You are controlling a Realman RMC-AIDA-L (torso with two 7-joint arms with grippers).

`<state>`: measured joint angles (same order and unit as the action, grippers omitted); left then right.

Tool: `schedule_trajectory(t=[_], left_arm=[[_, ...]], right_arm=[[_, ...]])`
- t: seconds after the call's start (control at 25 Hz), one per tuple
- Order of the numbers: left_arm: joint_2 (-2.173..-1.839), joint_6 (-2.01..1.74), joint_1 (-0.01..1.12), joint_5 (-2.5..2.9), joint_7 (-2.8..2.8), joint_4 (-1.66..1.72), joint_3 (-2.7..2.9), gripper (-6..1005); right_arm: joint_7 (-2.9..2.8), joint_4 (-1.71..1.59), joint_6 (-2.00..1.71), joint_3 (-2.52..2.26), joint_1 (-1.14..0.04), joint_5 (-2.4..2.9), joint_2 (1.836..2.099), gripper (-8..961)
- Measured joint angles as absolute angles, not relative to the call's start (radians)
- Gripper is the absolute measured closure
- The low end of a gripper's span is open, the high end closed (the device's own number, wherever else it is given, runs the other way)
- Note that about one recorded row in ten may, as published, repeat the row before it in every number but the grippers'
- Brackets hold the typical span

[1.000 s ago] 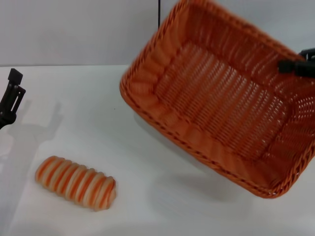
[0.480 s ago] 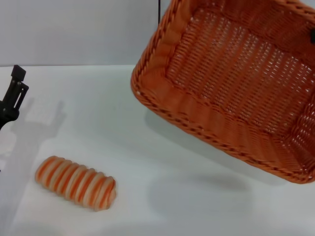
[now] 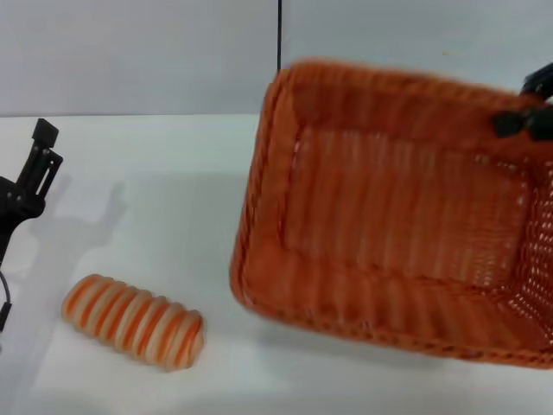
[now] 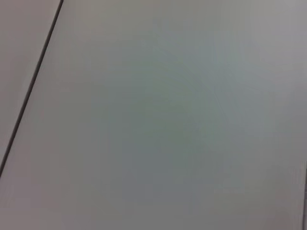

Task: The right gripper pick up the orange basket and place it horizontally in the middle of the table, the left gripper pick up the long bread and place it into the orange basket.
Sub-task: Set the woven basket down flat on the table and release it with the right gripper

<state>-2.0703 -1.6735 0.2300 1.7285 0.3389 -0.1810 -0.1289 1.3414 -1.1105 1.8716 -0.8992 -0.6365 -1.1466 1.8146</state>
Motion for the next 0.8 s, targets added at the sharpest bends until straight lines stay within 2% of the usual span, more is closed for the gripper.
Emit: schedule_trajectory(t=[0.32, 0.8], left_arm=[[-2.071, -1.688, 0.227, 1.731, 0.339, -0.203, -0.112, 188], [-2.069, -1.713, 0.216, 1.738, 0.339, -0.219, -0.112, 188]], right_arm=[[1.439, -0.955, 1.871, -1.028, -0.717, -1.120, 1.821, 711], [1.513, -0.906, 1.859, -1.043, -0.765, -1.030, 1.877, 694]])
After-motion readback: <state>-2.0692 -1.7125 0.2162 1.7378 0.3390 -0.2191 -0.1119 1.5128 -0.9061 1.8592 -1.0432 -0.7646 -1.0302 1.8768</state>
